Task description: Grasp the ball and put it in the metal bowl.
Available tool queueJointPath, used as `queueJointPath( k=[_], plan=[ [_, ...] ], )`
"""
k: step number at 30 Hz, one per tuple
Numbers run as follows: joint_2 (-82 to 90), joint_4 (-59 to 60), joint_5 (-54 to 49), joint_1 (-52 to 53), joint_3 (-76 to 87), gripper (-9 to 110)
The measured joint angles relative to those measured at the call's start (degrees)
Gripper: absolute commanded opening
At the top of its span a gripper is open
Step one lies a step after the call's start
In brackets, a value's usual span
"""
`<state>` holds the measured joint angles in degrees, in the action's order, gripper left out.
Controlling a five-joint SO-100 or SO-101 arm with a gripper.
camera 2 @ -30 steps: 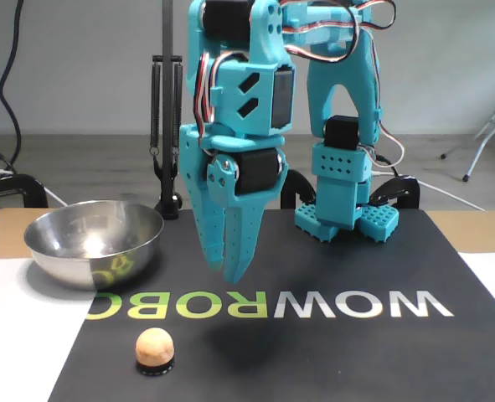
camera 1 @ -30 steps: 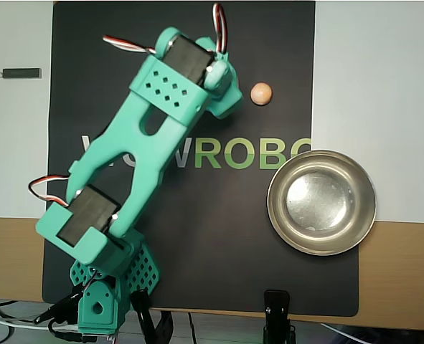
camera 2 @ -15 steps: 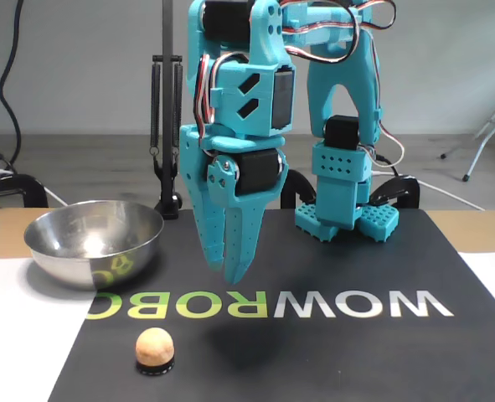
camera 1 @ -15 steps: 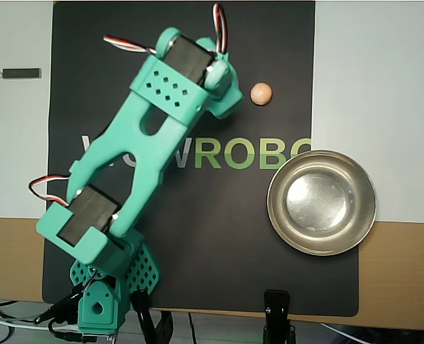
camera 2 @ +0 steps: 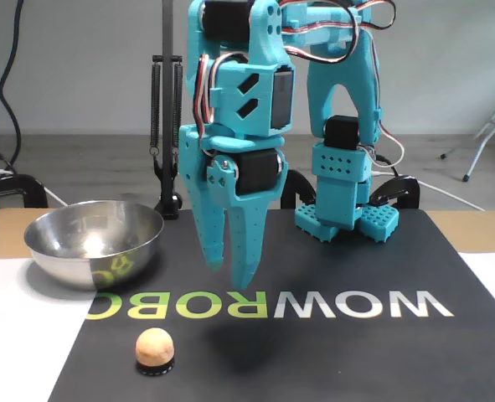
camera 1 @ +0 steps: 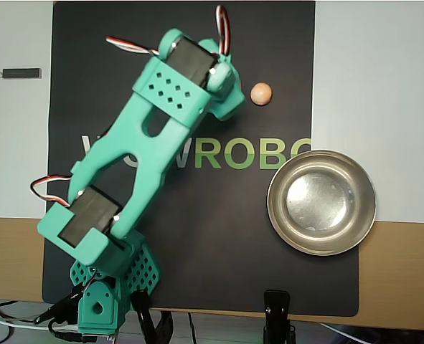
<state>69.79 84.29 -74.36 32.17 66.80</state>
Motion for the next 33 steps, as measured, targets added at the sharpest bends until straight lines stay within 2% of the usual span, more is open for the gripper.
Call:
queueJointPath(
  k=[33],
  plan=[
    [0.0, 0.0, -5.7, 0.2, 0.0, 50]
  ],
)
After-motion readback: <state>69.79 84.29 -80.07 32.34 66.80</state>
